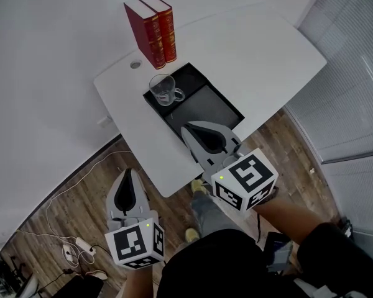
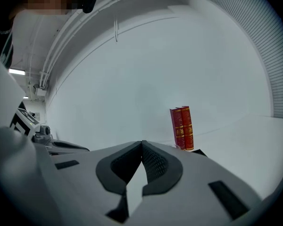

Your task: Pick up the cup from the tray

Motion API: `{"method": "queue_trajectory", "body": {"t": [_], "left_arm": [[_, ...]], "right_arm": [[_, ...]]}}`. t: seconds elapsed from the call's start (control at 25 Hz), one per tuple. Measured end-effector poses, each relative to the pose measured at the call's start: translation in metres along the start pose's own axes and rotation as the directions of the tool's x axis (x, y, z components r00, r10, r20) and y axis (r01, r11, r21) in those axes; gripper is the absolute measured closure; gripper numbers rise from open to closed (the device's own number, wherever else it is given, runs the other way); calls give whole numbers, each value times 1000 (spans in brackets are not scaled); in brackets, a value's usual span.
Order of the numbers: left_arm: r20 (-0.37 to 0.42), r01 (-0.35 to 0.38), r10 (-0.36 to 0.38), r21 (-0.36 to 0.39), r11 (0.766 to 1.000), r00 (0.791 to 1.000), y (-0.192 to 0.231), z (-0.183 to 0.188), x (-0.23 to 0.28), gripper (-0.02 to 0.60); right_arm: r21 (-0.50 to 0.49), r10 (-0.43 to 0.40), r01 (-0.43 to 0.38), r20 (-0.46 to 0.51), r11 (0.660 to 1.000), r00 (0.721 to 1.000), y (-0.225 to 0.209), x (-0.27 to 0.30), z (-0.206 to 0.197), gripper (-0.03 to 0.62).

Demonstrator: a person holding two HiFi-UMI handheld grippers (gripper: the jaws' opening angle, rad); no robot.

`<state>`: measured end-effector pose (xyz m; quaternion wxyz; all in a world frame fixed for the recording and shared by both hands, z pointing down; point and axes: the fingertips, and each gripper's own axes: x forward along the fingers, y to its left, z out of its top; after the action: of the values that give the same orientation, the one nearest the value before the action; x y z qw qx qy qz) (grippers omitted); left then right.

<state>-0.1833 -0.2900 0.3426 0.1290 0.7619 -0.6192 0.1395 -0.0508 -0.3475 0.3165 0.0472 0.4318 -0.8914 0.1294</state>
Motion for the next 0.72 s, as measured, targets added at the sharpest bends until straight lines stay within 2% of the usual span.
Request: {"method": "queue_trajectory", "body": {"t": [0.28,0.72], "left_arm": [[-2,2,-2,19,1000,1000,-13,13,28,581],[12,7,-8,58,998,1000,-58,35,68,581]], "right_arm": [[3,10,-10,5,1000,1000,-27,10,7,582],[-17,38,-37,21,999,999,-84,10,27,582]]}}
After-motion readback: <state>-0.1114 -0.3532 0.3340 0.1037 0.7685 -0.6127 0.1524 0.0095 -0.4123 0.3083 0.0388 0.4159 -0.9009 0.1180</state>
